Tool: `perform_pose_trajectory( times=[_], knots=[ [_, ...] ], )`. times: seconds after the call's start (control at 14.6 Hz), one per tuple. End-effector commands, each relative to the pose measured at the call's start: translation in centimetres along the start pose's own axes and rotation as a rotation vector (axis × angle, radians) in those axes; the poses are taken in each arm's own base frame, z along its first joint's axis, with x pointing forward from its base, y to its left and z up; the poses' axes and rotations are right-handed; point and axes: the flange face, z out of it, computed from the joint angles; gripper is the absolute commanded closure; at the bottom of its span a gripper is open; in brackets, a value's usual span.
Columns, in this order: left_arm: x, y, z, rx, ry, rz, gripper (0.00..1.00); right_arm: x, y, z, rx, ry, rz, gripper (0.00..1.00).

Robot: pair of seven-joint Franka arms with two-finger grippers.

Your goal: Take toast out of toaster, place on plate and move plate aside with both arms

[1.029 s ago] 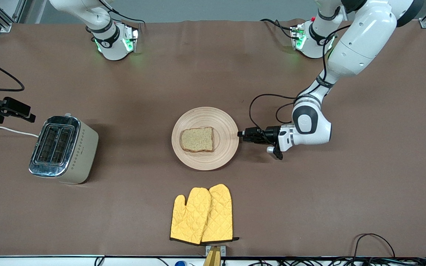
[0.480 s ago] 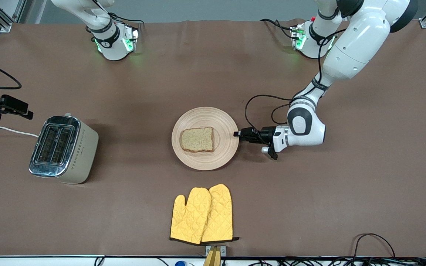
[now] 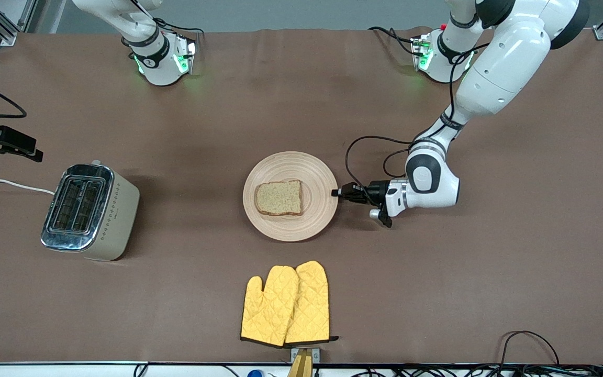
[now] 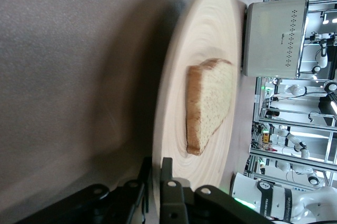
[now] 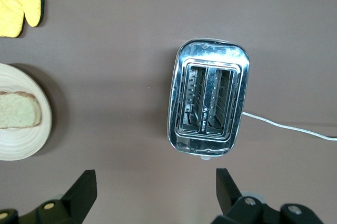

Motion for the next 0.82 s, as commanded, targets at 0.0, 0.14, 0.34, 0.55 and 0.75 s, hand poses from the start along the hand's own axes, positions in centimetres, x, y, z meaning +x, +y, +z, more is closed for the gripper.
perform_pose_trajectory(
  times=[0.0, 0.14, 0.34, 0.55, 0.75],
  knots=[
    [1.1, 0.9, -0.7, 0.0, 0.025, 0.026, 1.0, -0.7, 0.0, -0.8, -0.019, 0.001, -0.013, 0.0],
    [2.5, 2.2, -3.7, 0.011, 0.064, 0.052, 1.0, -0.9, 0.3, -1.2, -0.016, 0.009, -0.002, 0.0],
    [4.5, 2.6, -11.4, 0.035, 0.121, 0.056, 1.0, -1.7, 0.7, -1.7, -0.02, 0.03, 0.005, 0.0],
    [4.8, 0.8, -21.0, 0.016, 0.118, 0.017, 1.0, -1.9, 0.8, -1.5, -0.02, 0.033, 0.004, 0.0],
    [3.6, -3.7, -30.9, 0.063, 0.112, 0.021, 1.0, -3.4, 1.0, -0.7, -0.017, 0.093, 0.006, 0.0]
  ],
)
